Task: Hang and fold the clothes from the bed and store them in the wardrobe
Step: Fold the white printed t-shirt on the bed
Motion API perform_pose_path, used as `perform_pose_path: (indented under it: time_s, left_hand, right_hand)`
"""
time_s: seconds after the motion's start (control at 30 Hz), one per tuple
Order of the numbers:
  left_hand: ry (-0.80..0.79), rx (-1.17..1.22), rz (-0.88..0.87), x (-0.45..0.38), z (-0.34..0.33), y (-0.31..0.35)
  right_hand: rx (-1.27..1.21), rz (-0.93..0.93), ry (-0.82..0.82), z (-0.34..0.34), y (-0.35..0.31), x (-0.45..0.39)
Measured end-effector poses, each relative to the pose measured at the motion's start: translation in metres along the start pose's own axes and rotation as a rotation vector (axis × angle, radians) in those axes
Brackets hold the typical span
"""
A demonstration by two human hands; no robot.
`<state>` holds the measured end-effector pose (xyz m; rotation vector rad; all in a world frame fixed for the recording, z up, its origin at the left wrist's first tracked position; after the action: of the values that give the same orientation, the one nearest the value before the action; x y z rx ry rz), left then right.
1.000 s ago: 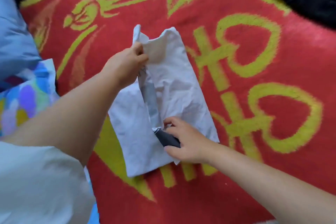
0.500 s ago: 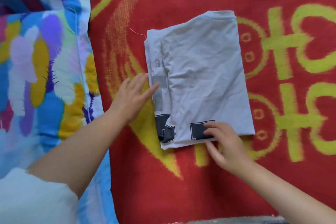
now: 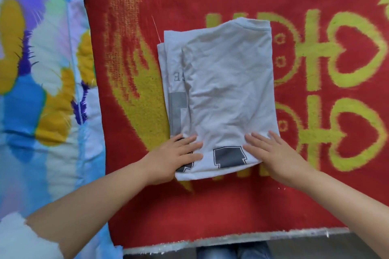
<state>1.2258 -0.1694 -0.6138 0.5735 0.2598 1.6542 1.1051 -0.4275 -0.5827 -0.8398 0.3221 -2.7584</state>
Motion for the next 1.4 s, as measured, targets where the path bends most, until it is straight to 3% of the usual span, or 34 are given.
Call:
perform_pose_path:
  time_s: [0.07, 0.13, 0.17, 0.2, 0.3, 0.4, 0.47, 0.57, 0.67, 0.73, 0.83, 1.03, 1.13, 1.17, 1.2, 1.27, 1.3, 1.4]
  left_hand:
    - [-0.183, 0.257, -0.004, 0.009, 0.008, 0.025]
    - [-0.433, 0.681, 0.11, 0.016, 0.014, 0.042]
    - [-0.517, 0.88, 0.204, 0.015, 0.019, 0.045]
    - [-0.54, 1.055, 0.298, 0.012, 0.026, 0.042]
    - [-0.283, 1.565, 0.54, -0.007, 0.054, 0.007]
    - [0.038, 1.696, 0.781, -0.026, 0.07, -0.033]
    - [0.274, 1.658, 0.987, -0.036, 0.071, -0.044]
    - [0.554, 1.572, 1.2, -0.04, 0.065, -0.037]
    - [0.633, 1.325, 1.133, -0.048, 0.059, -0.022]
    - [0.638, 1.121, 1.116, -0.056, 0.057, -0.012]
    - [0.697, 0.894, 1.115, -0.066, 0.06, 0.004]
    - [0.963, 0.846, 1.095, -0.061, 0.069, 0.014]
    - [0.885, 0.672, 1.262, -0.066, 0.067, -0.002]
    - [0.848, 0.511, 1.26, -0.07, 0.069, -0.001]
    - [0.803, 0.338, 1.142, -0.076, 0.069, 0.005]
    - [0.607, 0.058, 0.845, -0.098, 0.057, 0.024]
    - [0.469, -0.018, 0.785, -0.109, 0.045, 0.03]
    - [0.126, -0.095, 0.892, -0.13, 0.02, 0.033]
  right_hand:
    - [-0.04, 0.099, -0.246, 0.023, -0.008, 0.018]
    - [-0.296, 0.077, -0.661, 0.047, -0.008, 0.028]
    - [-0.428, 0.043, -0.771, 0.059, -0.004, 0.026]
    - [-0.498, 0.008, -0.781, 0.071, 0.003, 0.019]
    - [-0.58, -0.169, -0.564, 0.102, 0.033, -0.017]
    - [-0.39, -0.32, 0.019, 0.114, 0.061, -0.058]
    - [-0.444, -0.413, 0.323, 0.108, 0.064, -0.065]
    - [-0.535, -0.536, 0.479, 0.087, 0.058, -0.047]
    - [-0.608, -0.613, 0.352, 0.052, 0.05, -0.028]
    - [-0.781, -0.773, 0.343, 0.035, 0.05, -0.026]
    - [-0.899, -0.925, 0.463, 0.032, 0.05, -0.027]
    - [-0.924, -0.824, 0.827, 0.056, 0.042, -0.021]
    - [-0.883, -0.893, 0.696, 0.052, 0.054, -0.04]
    - [-0.87, -0.954, 0.616, 0.047, 0.057, -0.043]
    - [-0.889, -1.001, 0.561, 0.04, 0.058, -0.044]
    - [-0.96, -1.026, 0.528, 0.031, 0.052, -0.04]
    - [-0.979, -1.028, 0.512, 0.029, 0.047, -0.038]
    - [-1.094, -1.065, 0.388, 0.025, 0.038, -0.038]
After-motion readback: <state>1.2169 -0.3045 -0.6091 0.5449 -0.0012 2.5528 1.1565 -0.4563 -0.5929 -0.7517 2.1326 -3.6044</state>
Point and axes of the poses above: each hand's wrist, its own x-axis away from the middle knuckle, its own z-axis out of the back of the hand, y = z × x, the point moved 1 cm from there along -x, towards the middle knuckle, and after that the axes turned 4 degrees about -y, right-handed, at the moved point
